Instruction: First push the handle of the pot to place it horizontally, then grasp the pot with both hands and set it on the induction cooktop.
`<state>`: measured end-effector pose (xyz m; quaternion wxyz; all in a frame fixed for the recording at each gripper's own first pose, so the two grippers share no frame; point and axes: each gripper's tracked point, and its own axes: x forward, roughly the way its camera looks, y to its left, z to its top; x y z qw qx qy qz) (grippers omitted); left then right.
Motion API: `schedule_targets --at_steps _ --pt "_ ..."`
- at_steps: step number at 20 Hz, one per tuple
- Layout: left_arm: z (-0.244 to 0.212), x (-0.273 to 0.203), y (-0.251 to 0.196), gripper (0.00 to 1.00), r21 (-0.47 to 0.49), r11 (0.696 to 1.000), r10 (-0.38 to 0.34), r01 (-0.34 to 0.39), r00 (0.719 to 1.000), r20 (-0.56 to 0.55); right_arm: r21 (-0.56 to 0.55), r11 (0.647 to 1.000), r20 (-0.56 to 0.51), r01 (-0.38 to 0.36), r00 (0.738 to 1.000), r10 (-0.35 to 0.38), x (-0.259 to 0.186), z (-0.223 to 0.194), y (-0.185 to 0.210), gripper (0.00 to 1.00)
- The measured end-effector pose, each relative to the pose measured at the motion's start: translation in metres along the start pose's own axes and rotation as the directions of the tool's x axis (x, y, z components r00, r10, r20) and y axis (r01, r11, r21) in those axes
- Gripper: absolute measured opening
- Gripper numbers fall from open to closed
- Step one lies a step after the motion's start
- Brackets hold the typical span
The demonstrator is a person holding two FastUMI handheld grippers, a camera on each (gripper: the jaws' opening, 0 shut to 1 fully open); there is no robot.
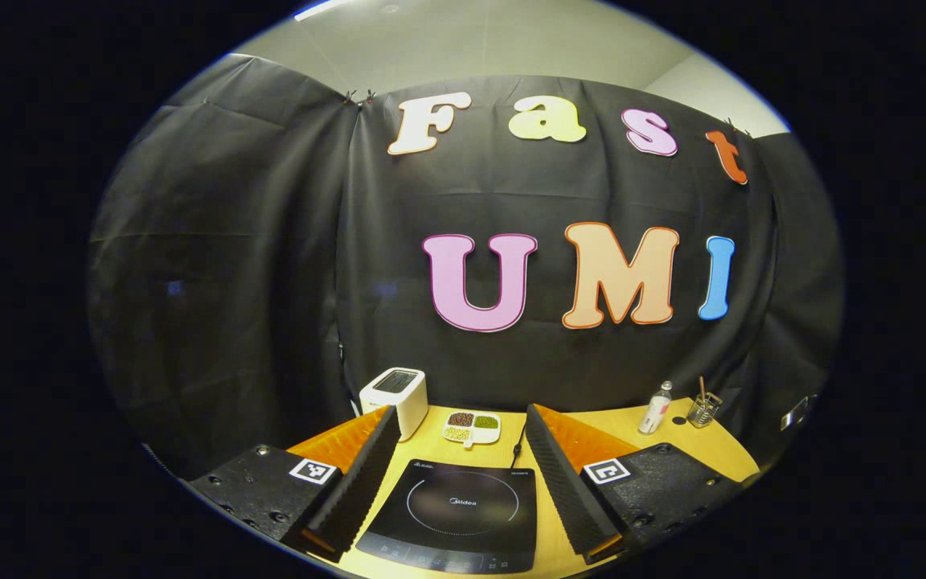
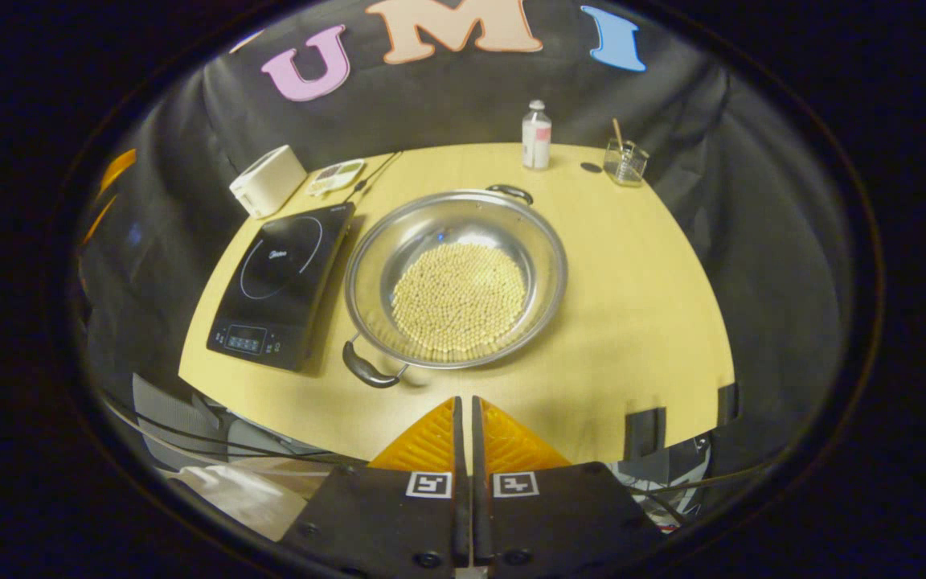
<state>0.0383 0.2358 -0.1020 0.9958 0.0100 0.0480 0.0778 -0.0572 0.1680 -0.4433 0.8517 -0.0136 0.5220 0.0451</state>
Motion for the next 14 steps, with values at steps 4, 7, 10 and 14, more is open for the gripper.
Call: schedule_targets --at_steps 4,7,10,14 --pt "-0.014 0.019 0.012 0.96 0.000 1.000 -0.025 0.025 0.999 -0.022 0.009 1.000 -0.116 0.028 0.993 -0.027 0.039 -0.018 0.017 0.04" --pt "-0.025 0.031 0.022 0.92 0.024 0.999 -0.036 0.037 0.998 -0.044 0.019 0.998 -0.186 0.054 0.981 -0.049 0.059 -0.030 0.027 0.00" --pt "-0.035 0.039 0.025 0.99 0.025 0.998 -0.058 0.060 0.996 -0.065 0.017 0.997 -0.222 0.082 0.972 -0.076 0.074 -0.033 0.035 0.03" --pt "-0.048 0.047 0.036 0.96 0.013 0.998 -0.061 0.062 0.994 -0.092 0.007 0.993 -0.226 0.118 0.968 -0.113 0.085 -0.028 0.042 0.03"
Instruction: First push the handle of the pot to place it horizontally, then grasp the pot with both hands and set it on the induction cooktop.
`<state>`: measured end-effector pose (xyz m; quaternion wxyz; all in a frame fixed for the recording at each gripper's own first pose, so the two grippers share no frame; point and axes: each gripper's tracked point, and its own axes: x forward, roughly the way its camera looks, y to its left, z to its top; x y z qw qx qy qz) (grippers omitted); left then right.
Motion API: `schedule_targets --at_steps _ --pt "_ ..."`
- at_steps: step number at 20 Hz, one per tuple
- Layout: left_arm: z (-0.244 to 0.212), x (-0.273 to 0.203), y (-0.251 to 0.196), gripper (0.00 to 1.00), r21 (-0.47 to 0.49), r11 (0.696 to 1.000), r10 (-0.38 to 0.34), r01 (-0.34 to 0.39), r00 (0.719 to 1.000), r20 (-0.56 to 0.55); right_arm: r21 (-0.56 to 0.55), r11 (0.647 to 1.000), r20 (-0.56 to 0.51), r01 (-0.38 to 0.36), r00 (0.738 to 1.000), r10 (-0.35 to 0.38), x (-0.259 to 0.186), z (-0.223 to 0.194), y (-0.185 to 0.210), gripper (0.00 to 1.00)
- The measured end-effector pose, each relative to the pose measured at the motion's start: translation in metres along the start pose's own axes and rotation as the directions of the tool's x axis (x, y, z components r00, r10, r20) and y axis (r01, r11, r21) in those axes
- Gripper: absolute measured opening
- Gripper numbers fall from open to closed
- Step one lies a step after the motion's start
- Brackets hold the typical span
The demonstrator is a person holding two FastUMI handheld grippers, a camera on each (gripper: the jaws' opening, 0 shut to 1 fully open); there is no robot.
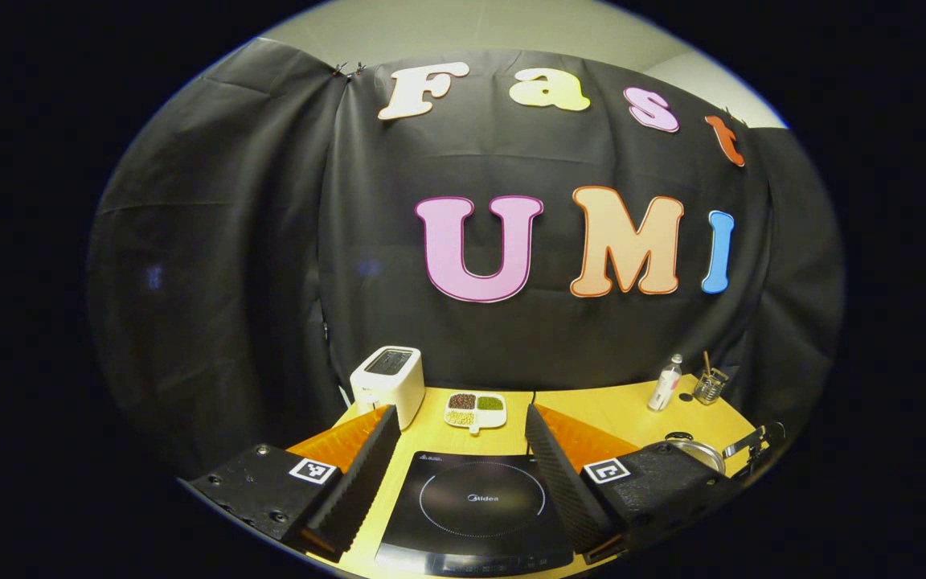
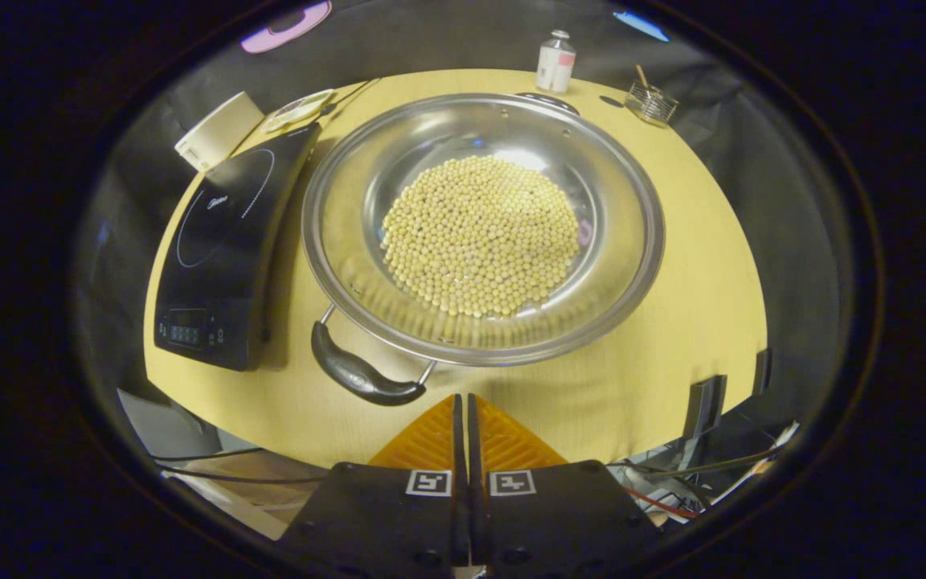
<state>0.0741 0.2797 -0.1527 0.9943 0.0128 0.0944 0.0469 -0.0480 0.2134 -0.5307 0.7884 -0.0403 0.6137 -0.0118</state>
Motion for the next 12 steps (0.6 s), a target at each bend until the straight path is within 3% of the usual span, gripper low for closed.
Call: schedule_targets --at_steps 5,12 --pt "-0.010 0.006 0.012 0.93 -0.004 1.000 -0.002 0.002 1.000 -0.017 -0.014 0.999 0.019 0.029 0.999 -0.029 0.001 0.007 0.011 0.03" --pt "-0.018 0.017 0.013 0.96 -0.024 0.999 -0.040 0.040 0.999 -0.033 0.059 0.998 0.028 -0.013 1.000 0.012 0.004 0.021 0.049 0.00"
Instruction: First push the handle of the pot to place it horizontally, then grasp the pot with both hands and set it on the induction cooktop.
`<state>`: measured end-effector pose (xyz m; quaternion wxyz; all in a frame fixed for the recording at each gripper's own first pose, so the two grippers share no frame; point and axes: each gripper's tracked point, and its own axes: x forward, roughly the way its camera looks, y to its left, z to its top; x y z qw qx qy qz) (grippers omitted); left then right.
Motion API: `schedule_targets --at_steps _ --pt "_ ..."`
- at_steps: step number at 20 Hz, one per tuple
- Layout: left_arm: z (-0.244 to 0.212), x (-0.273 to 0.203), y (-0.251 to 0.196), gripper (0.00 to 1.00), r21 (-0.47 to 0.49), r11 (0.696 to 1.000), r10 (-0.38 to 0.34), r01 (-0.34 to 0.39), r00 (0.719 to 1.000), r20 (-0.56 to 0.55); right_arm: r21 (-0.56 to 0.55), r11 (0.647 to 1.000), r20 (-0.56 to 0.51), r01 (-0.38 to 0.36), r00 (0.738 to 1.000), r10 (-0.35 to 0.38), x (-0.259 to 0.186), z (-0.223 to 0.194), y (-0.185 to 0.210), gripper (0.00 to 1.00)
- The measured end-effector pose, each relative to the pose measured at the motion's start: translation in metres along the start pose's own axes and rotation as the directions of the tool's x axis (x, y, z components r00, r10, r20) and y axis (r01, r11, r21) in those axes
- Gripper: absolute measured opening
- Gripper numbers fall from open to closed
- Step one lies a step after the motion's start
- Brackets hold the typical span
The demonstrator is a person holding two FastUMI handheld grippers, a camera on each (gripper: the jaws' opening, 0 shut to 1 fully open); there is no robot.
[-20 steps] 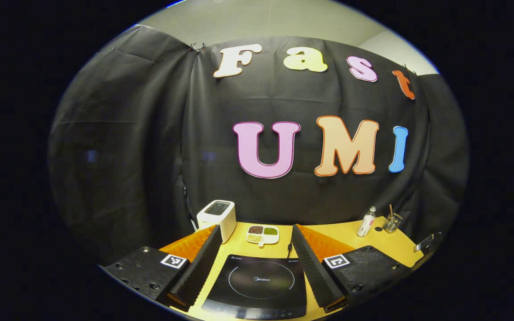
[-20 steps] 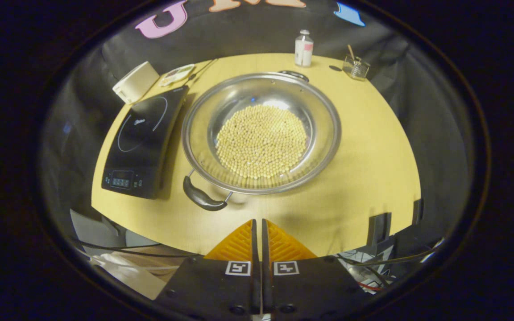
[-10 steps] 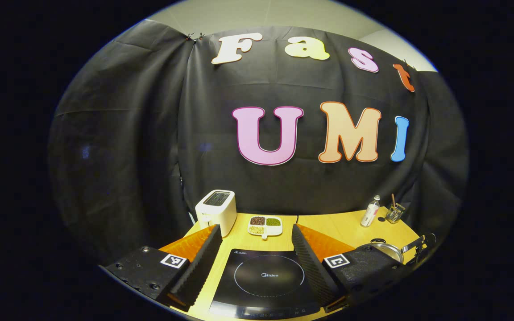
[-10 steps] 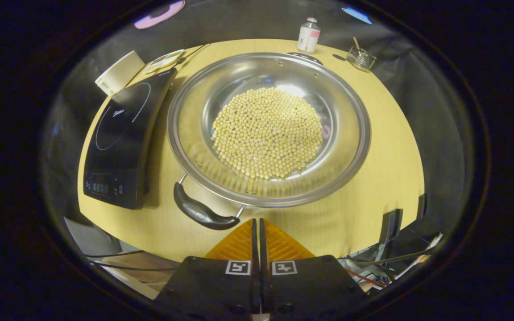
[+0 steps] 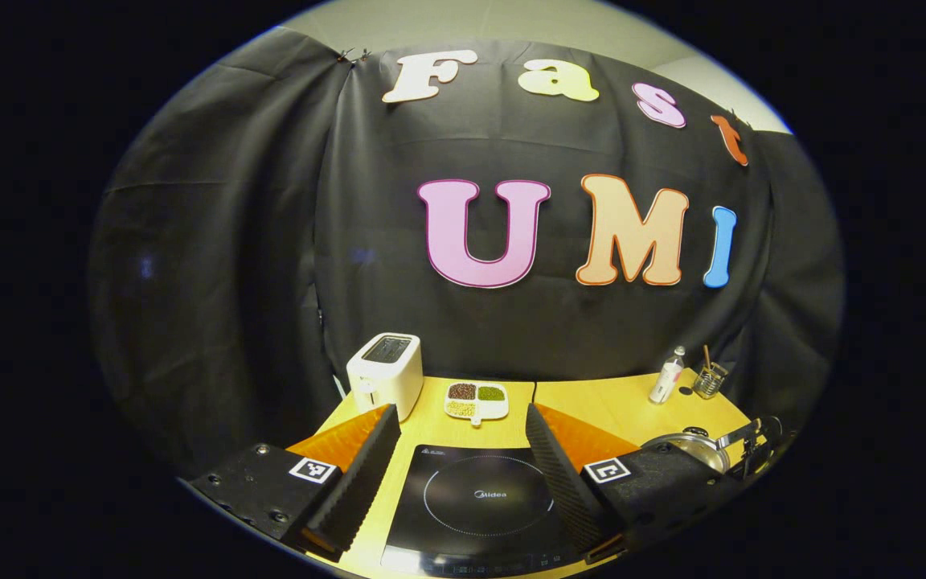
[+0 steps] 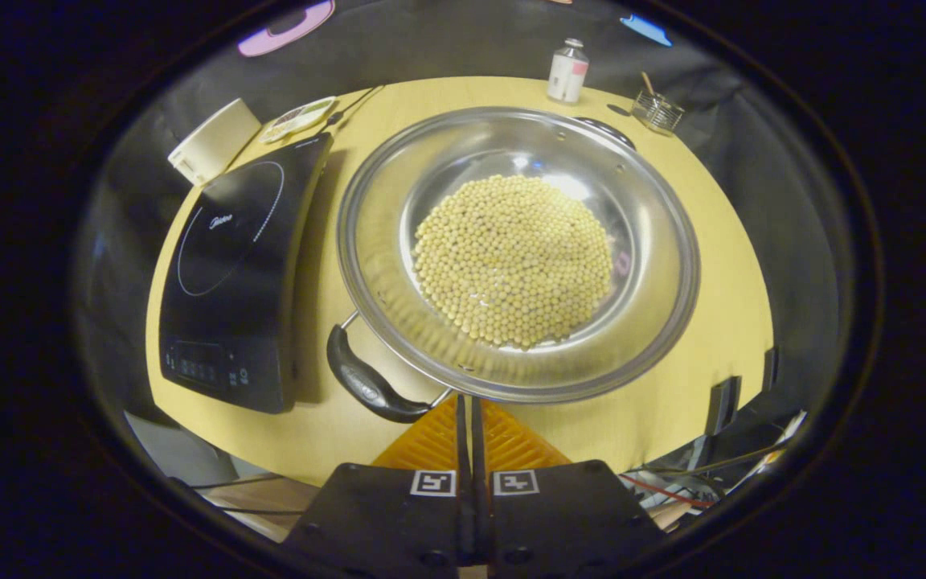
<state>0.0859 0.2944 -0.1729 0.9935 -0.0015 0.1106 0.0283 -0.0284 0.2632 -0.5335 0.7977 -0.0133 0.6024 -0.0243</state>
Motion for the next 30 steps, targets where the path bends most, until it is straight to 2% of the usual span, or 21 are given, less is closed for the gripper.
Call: schedule_targets --at_steps 7,8,9,10,11,12,18,19,21,23,24,25,30 --pt "-0.021 0.004 -0.002 0.96 -0.043 0.999 -0.033 0.032 0.999 -0.027 0.143 0.988 0.030 -0.053 0.998 0.049 0.007 0.017 0.041 0.00" --pt "-0.025 0.004 -0.003 0.92 -0.054 0.998 -0.038 0.036 0.999 -0.034 0.155 0.986 0.040 -0.052 0.998 0.046 0.008 0.021 0.046 0.00" --pt "-0.029 0.004 -0.003 0.96 -0.062 0.997 -0.043 0.041 0.998 -0.040 0.160 0.986 0.047 -0.051 0.998 0.044 0.009 0.025 0.050 0.00" --pt "-0.032 0.004 -0.003 0.96 -0.068 0.997 -0.046 0.043 0.998 -0.044 0.163 0.985 0.055 -0.048 0.998 0.040 0.010 0.028 0.054 0.03" --pt "-0.035 0.004 -0.003 0.96 -0.072 0.996 -0.049 0.045 0.998 -0.046 0.169 0.984 0.063 -0.049 0.997 0.039 0.010 0.031 0.058 0.00" --pt "-0.038 0.003 -0.003 0.96 -0.072 0.996 -0.050 0.046 0.997 -0.054 0.176 0.983 0.070 -0.050 0.997 0.038 0.010 0.033 0.062 0.03" --pt "-0.054 -0.001 0.002 0.96 -0.082 0.996 -0.043 0.036 0.996 -0.081 0.202 0.977 0.100 -0.061 0.994 0.042 0.018 0.056 0.086 0.03" --pt "-0.057 -0.001 0.003 0.96 -0.086 0.996 -0.039 0.032 0.995 -0.087 0.215 0.974 0.104 -0.067 0.994 0.046 0.020 0.060 0.090 0.00" --pt "-0.061 -0.002 0.005 0.96 -0.096 0.995 -0.035 0.026 0.995 -0.096 0.245 0.967 0.112 -0.074 0.993 0.048 0.021 0.068 0.095 0.03" --pt "-0.065 -0.004 0.006 0.96 -0.101 0.995 -0.034 0.024 0.994 -0.107 0.274 0.958 0.121 -0.087 0.991 0.055 0.021 0.075 0.103 0.00" --pt "-0.067 -0.004 0.006 0.96 -0.101 0.995 -0.033 0.022 0.993 -0.113 0.286 0.954 0.125 -0.091 0.991 0.058 0.023 0.079 0.106 0.03" --pt "-0.068 -0.003 0.007 0.96 -0.099 0.995 -0.031 0.020 0.993 -0.117 0.291 0.952 0.126 -0.097 0.990 0.062 0.023 0.082 0.107 0.00" --pt "-0.072 -0.002 0.000 0.96 -0.095 0.995 -0.054 0.041 0.989 -0.138 0.258 0.957 0.137 -0.134 0.985 0.101 0.010 0.080 0.103 0.03"
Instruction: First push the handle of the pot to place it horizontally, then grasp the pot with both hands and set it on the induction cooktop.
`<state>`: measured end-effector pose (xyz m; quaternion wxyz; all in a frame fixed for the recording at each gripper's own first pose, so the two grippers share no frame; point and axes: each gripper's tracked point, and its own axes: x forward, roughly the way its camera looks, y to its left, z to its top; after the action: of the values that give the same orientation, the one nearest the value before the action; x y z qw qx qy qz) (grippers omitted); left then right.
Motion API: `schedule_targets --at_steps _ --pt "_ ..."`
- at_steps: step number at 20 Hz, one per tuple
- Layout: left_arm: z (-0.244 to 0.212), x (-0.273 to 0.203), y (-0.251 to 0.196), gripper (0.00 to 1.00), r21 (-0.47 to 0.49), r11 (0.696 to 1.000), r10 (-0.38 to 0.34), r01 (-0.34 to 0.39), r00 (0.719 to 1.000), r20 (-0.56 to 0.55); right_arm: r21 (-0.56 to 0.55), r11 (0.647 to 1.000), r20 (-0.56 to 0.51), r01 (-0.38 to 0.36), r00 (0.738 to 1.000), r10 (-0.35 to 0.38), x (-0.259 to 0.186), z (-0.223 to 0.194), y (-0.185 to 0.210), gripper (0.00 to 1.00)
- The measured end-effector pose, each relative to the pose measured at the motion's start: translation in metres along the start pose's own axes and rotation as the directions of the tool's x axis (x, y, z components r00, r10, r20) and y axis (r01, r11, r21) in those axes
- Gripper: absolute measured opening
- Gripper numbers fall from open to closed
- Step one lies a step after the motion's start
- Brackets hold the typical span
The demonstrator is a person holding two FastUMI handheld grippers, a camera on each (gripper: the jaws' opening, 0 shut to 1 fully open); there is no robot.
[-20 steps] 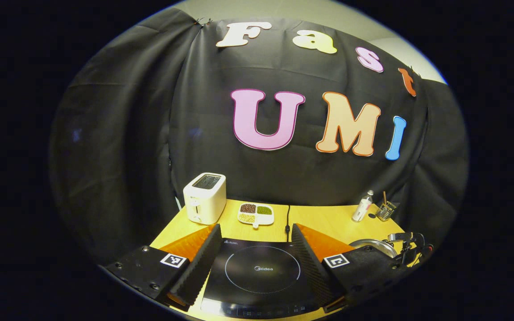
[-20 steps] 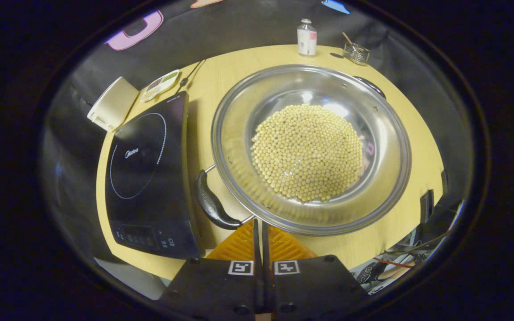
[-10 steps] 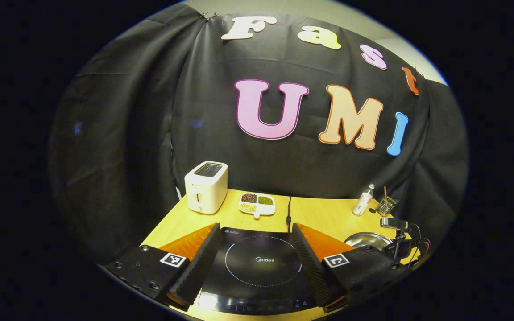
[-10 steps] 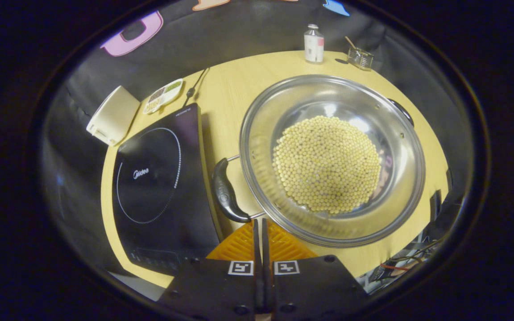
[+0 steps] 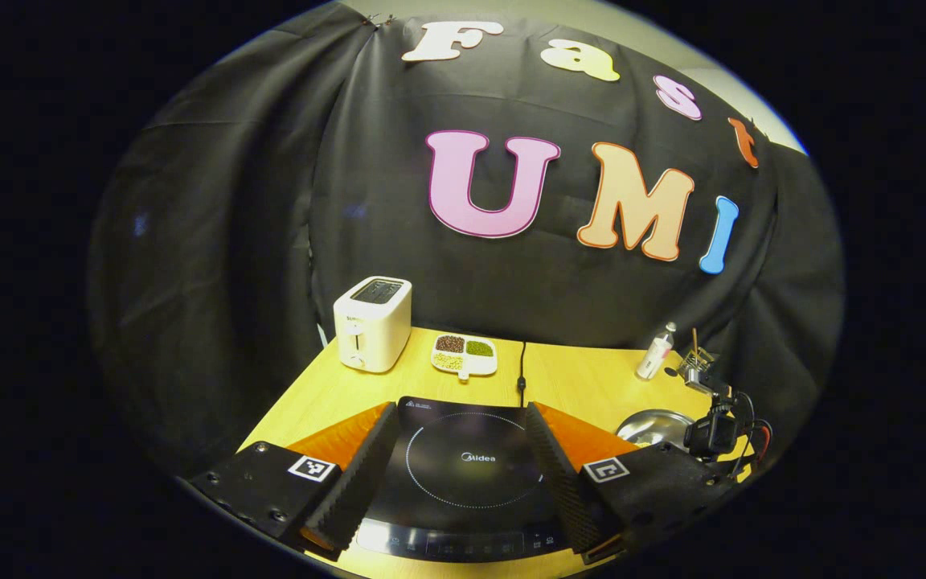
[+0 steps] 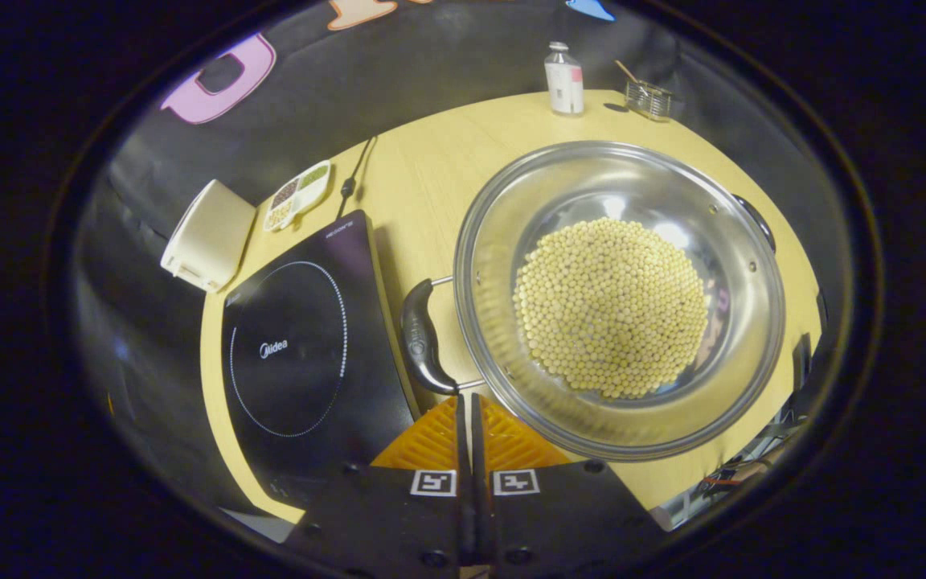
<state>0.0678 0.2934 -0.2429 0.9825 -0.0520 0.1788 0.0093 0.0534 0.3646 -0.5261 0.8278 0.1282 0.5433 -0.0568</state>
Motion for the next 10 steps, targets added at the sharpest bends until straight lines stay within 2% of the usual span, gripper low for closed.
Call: schedule_targets --at_steps 1,2,5,6,9,10 --pt "-0.001 0.001 -0.003 0.96 0.002 1.000 -0.012 0.012 1.000 -0.007 -0.013 1.000 0.005 -0.008 1.000 0.008 -0.006 0.000 -0.004 0.00" --pt "-0.003 0.002 -0.008 0.96 0.003 1.000 -0.026 0.026 1.000 -0.016 -0.022 1.000 0.011 -0.014 1.000 0.014 -0.015 -0.001 -0.010 0.09" --pt "-0.016 0.007 -0.025 0.96 -0.018 0.995 -0.097 0.096 0.993 -0.062 -0.039 0.999 0.027 -0.020 0.999 0.021 -0.034 0.001 -0.035 0.06" --pt "-0.023 0.009 -0.034 0.96 -0.039 0.992 -0.127 0.124 0.988 -0.087 -0.034 0.999 0.040 -0.013 0.999 0.014 -0.040 0.004 -0.046 0.27" --pt "-0.044 0.011 -0.061 0.97 -0.103 0.977 -0.203 0.188 0.965 -0.166 0.023 1.000 0.072 -0.009 0.997 0.007 -0.070 0.013 -0.077 0.82" --pt "-0.051 0.011 -0.069 0.97 -0.115 0.973 -0.219 0.199 0.957 -0.192 0.038 0.999 0.087 -0.005 0.996 0.002 -0.078 0.019 -0.089 0.87"
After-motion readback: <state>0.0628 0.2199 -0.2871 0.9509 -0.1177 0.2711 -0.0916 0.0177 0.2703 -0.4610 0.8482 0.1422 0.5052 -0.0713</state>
